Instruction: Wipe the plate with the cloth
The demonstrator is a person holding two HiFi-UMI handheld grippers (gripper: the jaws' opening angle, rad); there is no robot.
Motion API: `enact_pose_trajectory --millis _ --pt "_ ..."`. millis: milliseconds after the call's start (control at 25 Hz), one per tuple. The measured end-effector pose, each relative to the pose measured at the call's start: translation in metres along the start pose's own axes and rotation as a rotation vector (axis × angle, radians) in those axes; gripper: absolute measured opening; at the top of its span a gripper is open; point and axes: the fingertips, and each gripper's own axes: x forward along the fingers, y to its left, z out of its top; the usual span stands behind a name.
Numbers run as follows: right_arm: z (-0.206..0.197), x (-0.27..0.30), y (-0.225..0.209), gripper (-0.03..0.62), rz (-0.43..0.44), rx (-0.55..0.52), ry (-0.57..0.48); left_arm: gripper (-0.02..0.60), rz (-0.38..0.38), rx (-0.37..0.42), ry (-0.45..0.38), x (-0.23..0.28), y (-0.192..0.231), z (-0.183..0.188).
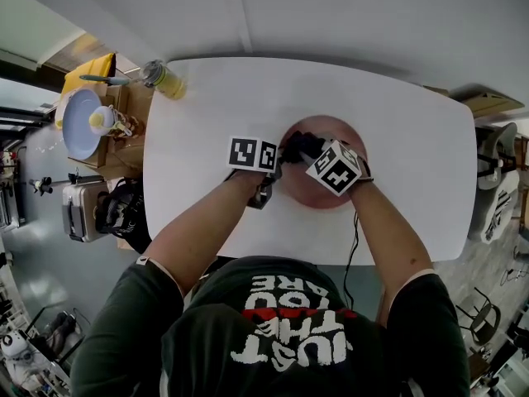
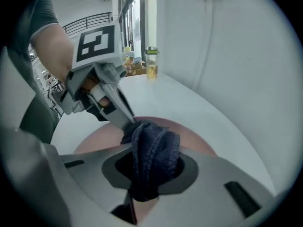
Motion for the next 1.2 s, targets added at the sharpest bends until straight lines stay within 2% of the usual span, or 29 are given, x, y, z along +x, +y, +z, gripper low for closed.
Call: enact_pose_trajectory --millis 240,360,480,600,840,1040,1200 --pt "-0.031 -0.017 -0.056 0.074 -0.155 0.118 0.066 0.018 -0.006 -0.031 -0.014 0.001 0.002 0.000" --pt "-0.055 -0.034 -0.066 0.074 -0.185 0.134 0.130 0.018 -0.002 -0.060 -0.032 0.001 0.002 0.001" --pt "-0.077 -0.049 -0.058 0.074 -0.179 0.137 0.194 0.018 0.005 -0.089 -0.054 0.000 0.003 0.002" --pt "-0.093 -0.059 -0.037 0.074 -0.138 0.107 0.251 0.020 0.011 -0.114 -0.072 0.000 0.004 0.003" --pt "-0.113 -0.065 0.029 0.074 0.021 0.053 0.322 0.023 0.016 -0.149 -0.094 0.002 0.005 0.004" --pt "-0.098 -0.054 0.086 0.074 0.130 -0.001 0.296 0.025 0.020 -0.158 -0.106 0.002 0.004 0.005" --pt "-0.067 -0.033 0.107 0.074 0.174 -0.017 0.232 0.025 0.014 -0.151 -0.098 0.002 0.003 0.006"
